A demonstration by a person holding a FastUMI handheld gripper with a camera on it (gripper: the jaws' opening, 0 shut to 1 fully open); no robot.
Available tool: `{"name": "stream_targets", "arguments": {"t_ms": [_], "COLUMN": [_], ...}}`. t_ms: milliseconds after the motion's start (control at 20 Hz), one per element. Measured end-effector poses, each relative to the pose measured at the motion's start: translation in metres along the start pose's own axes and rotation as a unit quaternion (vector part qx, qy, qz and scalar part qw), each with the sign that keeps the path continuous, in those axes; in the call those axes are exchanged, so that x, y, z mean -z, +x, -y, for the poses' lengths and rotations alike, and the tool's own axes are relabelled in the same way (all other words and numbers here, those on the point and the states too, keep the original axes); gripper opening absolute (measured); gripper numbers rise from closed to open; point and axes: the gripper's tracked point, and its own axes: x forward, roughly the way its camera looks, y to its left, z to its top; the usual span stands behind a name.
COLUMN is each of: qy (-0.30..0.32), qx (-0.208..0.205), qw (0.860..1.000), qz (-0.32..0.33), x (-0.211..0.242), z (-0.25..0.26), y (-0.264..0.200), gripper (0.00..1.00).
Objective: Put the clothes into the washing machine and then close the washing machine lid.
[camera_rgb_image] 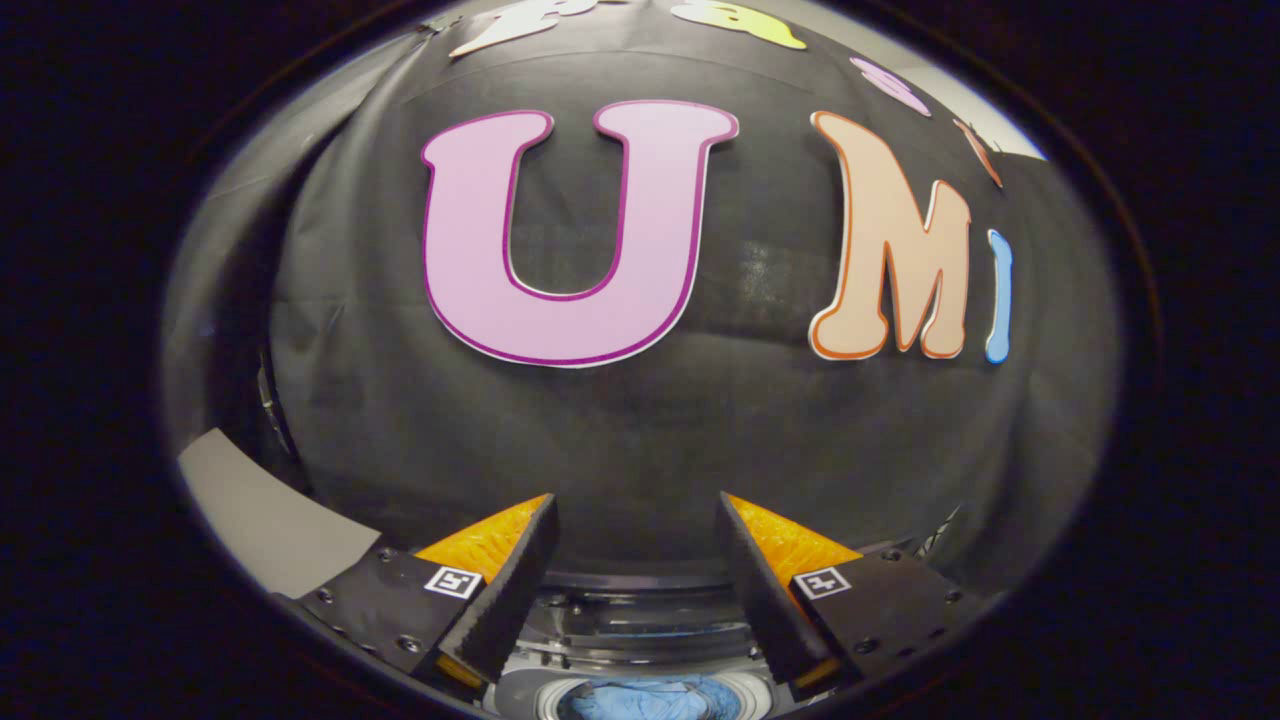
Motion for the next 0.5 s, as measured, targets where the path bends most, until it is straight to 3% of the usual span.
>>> {"name": "stream_targets", "arguments": {"t_ms": [250, 500], "qy": [-0.010, 0.025], "qx": [0.001, -0.016], "qw": [0.999, 0.998], "qz": [-0.045, -0.057], "x": [0.033, 0.037], "z": [-0.002, -0.002], "y": [0.019, 0.017], "gripper": [0.98, 0.99]}}
